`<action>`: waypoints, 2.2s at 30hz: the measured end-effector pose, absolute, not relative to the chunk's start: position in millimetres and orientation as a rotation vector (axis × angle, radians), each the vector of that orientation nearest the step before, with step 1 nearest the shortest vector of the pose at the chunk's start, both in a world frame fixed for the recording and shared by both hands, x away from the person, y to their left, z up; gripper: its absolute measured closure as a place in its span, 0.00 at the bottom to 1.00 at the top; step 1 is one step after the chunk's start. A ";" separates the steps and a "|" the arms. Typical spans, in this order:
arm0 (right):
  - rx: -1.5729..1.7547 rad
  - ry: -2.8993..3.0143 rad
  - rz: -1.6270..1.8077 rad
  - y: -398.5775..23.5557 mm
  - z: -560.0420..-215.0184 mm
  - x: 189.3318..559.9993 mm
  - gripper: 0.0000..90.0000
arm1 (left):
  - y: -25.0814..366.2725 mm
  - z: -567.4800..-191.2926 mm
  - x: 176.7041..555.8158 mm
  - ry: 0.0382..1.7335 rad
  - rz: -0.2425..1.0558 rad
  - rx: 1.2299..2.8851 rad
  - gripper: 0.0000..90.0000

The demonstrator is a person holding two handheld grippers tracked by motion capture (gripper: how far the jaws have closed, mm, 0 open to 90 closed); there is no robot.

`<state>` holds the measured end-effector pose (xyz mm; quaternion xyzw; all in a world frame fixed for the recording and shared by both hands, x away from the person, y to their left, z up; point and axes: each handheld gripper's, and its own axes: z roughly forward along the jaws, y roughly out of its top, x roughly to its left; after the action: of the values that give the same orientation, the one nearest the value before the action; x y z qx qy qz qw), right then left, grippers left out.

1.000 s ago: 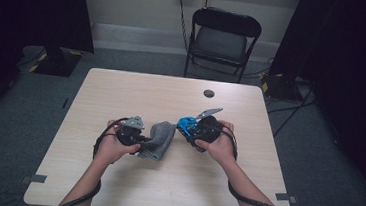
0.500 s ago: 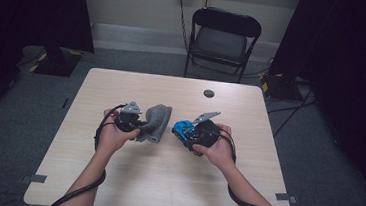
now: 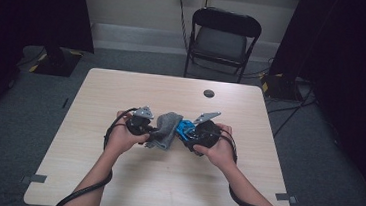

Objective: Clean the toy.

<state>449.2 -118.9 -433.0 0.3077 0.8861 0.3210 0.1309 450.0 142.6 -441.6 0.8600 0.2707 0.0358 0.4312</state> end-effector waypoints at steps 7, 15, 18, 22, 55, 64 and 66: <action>0.934 2.548 0.932 -123.8 -432.1 455.1 0.29 | 144.3 -441.2 444.9 0.652 0.072 2.152 0.82; 0.975 2.526 0.926 -128.6 -431.4 461.4 0.29 | 153.6 -443.4 433.2 0.622 0.047 2.168 0.82; 0.981 2.525 0.928 -130.5 -431.0 461.8 0.29 | 162.7 -444.5 431.6 0.653 0.049 2.176 0.82; 0.974 2.531 0.939 -131.0 -430.0 460.0 0.29 | 174.4 -445.2 433.3 0.725 0.095 2.155 0.82; 0.967 2.536 0.919 -130.7 -432.8 457.1 0.29 | 151.6 -445.5 437.4 0.604 0.064 2.197 0.82; 0.949 2.532 0.992 -124.4 -423.2 452.8 0.29 | 151.8 -452.1 440.0 0.728 0.218 2.206 0.82; 0.939 2.535 0.992 -120.0 -422.2 453.6 0.29 | 140.2 -451.1 438.0 0.693 0.192 2.194 0.82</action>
<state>453.6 -120.0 -422.2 0.3232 0.8729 0.3414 0.1307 438.0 140.2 -451.1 0.8690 0.2745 0.0760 0.4045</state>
